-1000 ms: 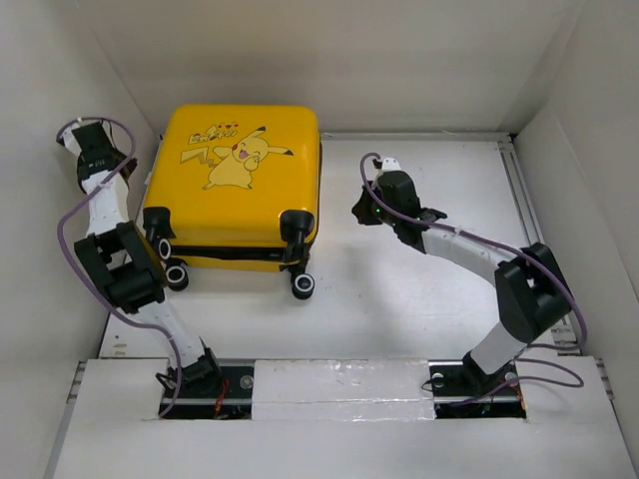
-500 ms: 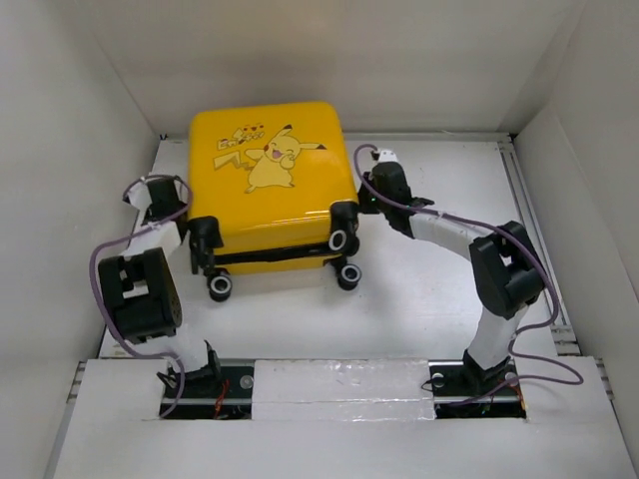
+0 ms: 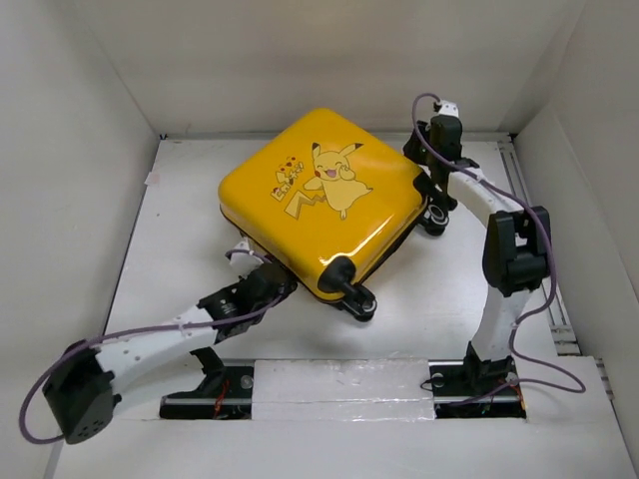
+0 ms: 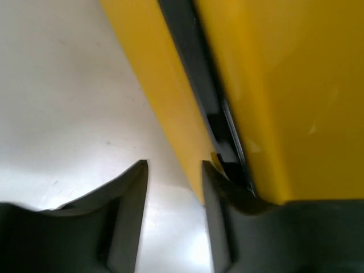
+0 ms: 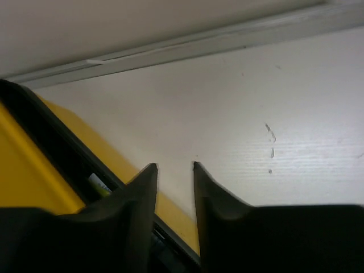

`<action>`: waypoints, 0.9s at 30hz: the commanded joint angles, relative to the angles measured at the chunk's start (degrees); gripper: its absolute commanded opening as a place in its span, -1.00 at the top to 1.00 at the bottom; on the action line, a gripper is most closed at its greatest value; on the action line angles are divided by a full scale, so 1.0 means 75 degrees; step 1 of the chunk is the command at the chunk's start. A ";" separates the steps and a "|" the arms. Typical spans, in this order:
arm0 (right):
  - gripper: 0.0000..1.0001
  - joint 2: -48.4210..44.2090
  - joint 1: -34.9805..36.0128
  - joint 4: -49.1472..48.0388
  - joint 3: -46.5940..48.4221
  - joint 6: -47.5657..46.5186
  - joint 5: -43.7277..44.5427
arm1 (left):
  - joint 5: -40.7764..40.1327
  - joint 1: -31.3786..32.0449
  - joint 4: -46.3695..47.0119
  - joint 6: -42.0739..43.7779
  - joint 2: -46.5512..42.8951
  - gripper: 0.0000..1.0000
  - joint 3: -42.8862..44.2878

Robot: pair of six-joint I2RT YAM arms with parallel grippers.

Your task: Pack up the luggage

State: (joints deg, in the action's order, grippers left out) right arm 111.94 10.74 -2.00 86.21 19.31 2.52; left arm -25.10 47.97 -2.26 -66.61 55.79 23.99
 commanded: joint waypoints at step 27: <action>1.00 -0.6332 0.0232 -0.0681 -0.6845 0.1705 -0.0170 | 0.3182 -0.6630 0.0349 0.3584 0.6529 -0.19 0.8627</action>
State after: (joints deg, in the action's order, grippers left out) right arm 58.17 11.57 1.21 32.18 32.69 5.37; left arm -11.70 -1.10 3.84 -39.07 105.86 88.25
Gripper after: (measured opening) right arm 0.009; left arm 0.593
